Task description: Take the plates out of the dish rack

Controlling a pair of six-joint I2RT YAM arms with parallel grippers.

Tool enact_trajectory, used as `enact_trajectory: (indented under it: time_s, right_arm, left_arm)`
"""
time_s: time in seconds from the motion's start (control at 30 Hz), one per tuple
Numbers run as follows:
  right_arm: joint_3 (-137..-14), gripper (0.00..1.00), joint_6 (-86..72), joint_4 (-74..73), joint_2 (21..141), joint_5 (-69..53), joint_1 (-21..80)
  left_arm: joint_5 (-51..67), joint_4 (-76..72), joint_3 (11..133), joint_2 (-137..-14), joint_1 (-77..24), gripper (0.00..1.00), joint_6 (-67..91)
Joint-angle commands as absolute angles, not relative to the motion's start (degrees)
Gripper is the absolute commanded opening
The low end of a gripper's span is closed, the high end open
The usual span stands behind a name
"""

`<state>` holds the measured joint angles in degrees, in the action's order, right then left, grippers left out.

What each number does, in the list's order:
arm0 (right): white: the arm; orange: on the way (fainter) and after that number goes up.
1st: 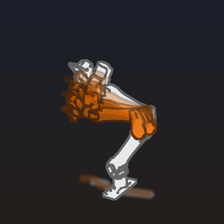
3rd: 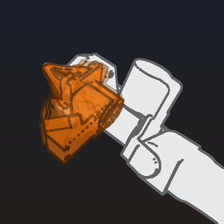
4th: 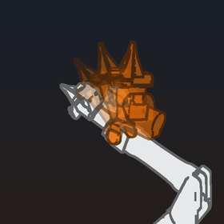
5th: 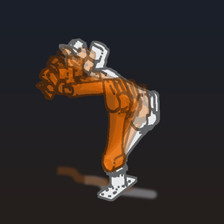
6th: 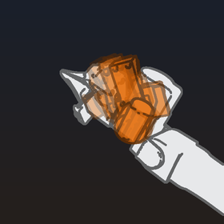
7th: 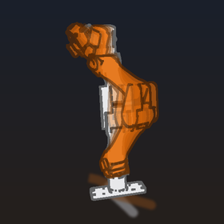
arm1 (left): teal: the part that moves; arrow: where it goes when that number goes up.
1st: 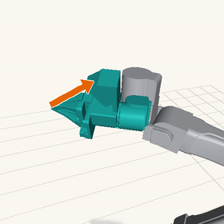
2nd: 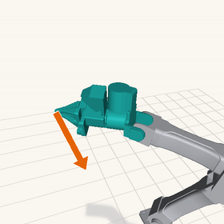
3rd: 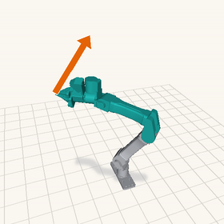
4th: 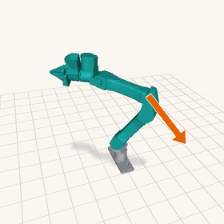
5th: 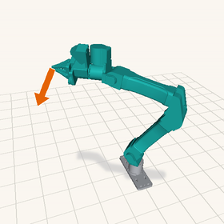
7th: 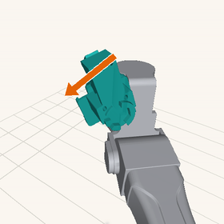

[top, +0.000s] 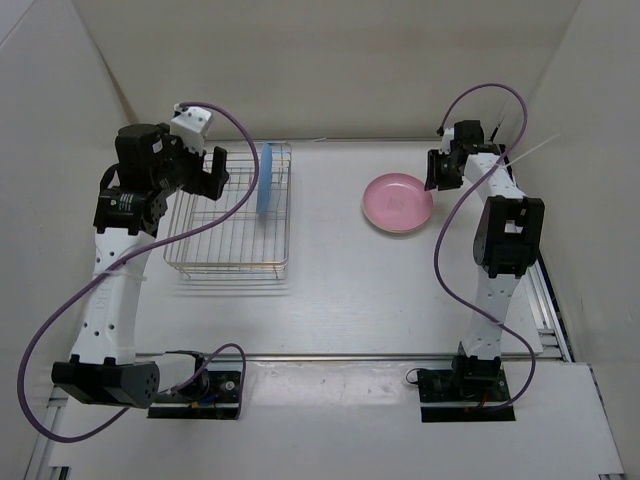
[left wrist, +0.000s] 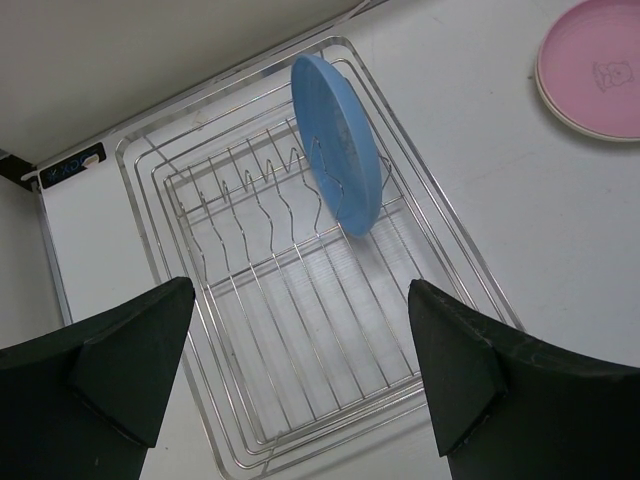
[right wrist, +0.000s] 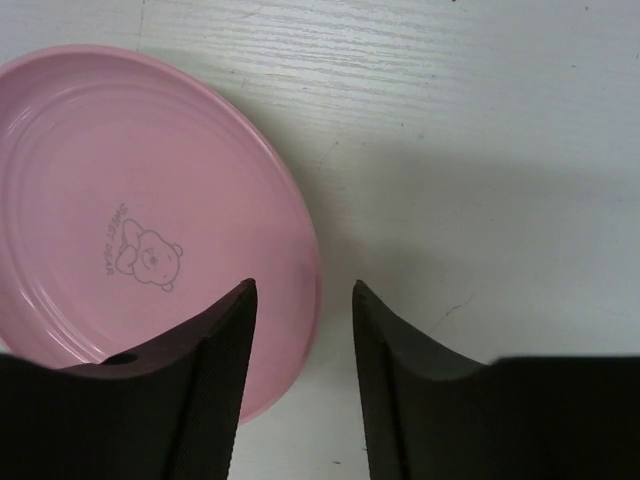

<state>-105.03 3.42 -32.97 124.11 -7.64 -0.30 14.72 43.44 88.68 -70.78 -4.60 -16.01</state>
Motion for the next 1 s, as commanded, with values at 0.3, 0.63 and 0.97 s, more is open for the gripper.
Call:
enact_trajectory:
  time_s: [0.3,0.63,0.97]
  right_arm:
    - [-106.0,0.67,3.0,-33.9,111.8,-3.5,1.6]
    - [-106.5,0.79,7.6,-44.7,99.6,-5.3,4.0]
    - [-91.2,0.80,15.4,-47.3,84.4,-9.3,3.4]
  left_arm:
    - [13.9,38.2,82.2,-69.3,-4.2,1.00,-10.7]
    - [39.2,27.3,80.2,-80.4,2.3,1.00,-3.7]
    - [55.3,15.9,82.0,-96.1,6.2,1.00,3.2]
